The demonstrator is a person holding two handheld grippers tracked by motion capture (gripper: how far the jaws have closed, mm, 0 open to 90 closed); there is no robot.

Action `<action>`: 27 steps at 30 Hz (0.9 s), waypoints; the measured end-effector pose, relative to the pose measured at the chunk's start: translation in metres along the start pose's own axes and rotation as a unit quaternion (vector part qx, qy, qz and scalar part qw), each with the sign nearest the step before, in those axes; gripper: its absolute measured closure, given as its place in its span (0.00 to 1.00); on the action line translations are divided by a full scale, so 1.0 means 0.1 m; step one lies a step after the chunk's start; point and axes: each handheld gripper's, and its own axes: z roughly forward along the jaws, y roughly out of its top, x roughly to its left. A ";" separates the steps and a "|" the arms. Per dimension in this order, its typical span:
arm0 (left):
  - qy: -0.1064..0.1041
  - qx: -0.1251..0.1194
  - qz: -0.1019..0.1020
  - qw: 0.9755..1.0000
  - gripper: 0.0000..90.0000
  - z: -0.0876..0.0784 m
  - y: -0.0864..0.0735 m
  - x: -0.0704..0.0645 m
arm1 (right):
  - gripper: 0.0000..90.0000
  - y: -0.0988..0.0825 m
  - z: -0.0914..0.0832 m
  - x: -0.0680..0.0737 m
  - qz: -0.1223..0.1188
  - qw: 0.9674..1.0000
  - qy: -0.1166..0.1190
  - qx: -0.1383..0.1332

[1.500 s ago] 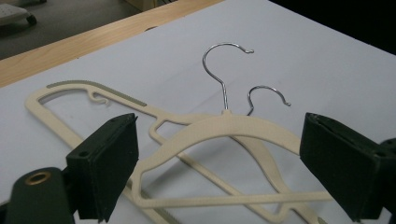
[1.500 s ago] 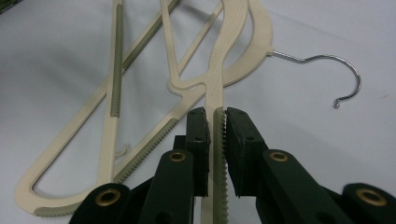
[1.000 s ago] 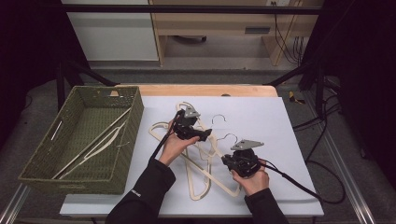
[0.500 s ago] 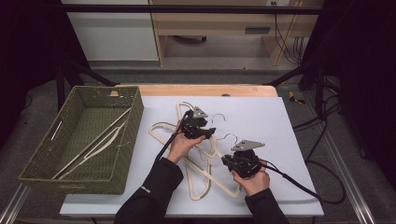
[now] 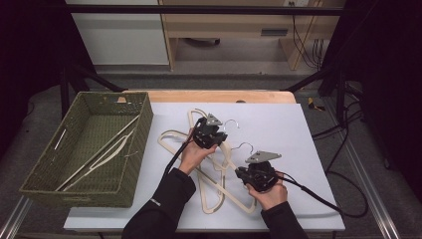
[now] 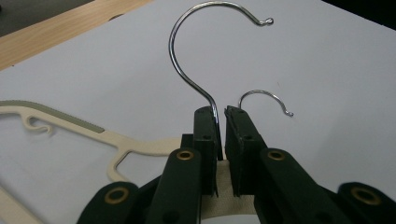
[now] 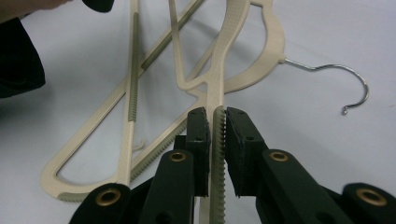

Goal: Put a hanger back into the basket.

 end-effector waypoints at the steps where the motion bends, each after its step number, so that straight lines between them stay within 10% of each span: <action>1: 0.002 -0.001 0.003 1.000 0.92 -0.01 0.00 -0.01 | 0.89 0.00 0.00 -0.01 -0.006 1.000 0.002 0.004; 11: 0.016 -0.019 0.039 0.999 0.92 -0.28 -0.03 -0.15 | 0.75 0.00 0.04 -0.02 -0.005 1.000 0.031 0.002; 18: 0.016 -0.045 0.047 0.998 0.92 -0.50 -0.08 -0.18 | 0.48 0.14 0.10 -0.04 0.030 0.994 0.075 -0.077; 27: 0.009 -0.057 0.050 0.997 0.92 -0.70 -0.15 -0.19 | 0.71 0.30 0.33 0.01 0.034 0.991 0.107 -0.066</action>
